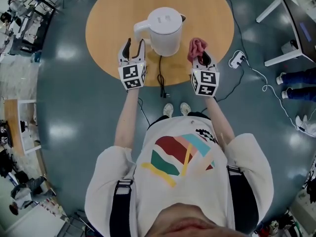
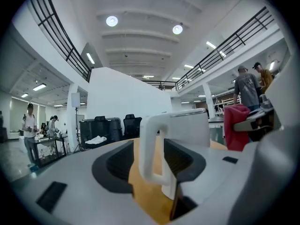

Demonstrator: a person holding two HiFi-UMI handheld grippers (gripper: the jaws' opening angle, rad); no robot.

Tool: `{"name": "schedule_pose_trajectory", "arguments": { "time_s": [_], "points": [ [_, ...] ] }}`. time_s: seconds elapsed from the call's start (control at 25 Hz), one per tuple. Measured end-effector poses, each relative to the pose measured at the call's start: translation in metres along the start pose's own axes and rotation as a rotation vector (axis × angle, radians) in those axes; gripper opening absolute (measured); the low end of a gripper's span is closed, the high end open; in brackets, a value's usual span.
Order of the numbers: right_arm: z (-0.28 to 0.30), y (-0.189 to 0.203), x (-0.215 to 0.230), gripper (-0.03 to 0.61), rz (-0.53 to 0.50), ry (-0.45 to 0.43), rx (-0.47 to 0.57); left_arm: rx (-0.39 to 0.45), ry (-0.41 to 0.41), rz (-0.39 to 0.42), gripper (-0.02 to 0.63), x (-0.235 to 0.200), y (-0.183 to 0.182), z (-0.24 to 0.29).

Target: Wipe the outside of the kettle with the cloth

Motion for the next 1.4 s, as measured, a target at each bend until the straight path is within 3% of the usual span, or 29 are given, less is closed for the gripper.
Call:
{"name": "schedule_pose_trajectory", "arguments": {
  "time_s": [0.36, 0.48, 0.76, 1.12, 1.4],
  "points": [
    [0.015, 0.002, 0.008, 0.048, -0.008, 0.007, -0.003, -0.007, -0.081, 0.03, 0.227, -0.017, 0.014, 0.036],
    [0.021, 0.008, 0.014, 0.047, -0.053, -0.024, -0.012, -0.004, -0.082, 0.032, 0.227, -0.022, 0.02, 0.046],
    [0.055, 0.007, 0.0, 0.048, -0.334, -0.222, 0.017, -0.026, 0.022, 0.096, 0.225, -0.032, 0.022, 0.093],
    [0.071, -0.014, -0.01, 0.046, -0.626, -0.41, 0.145, -0.005, 0.146, 0.074, 0.222, -0.017, 0.032, 0.165],
    [0.048, -0.006, -0.024, 0.048, -0.831, -0.506, 0.236, 0.041, 0.173, 0.061, 0.224, -0.004, 0.034, 0.156]
  ]
}}
Point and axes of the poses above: the fingertips, and each gripper's own axes: z forward along the fingers, x to its right, y out of its underside, the point moved 3 cm from there along -z, backward along the fingers, and after that the axes turned 9 degrees about x, right-handed, at the moved point
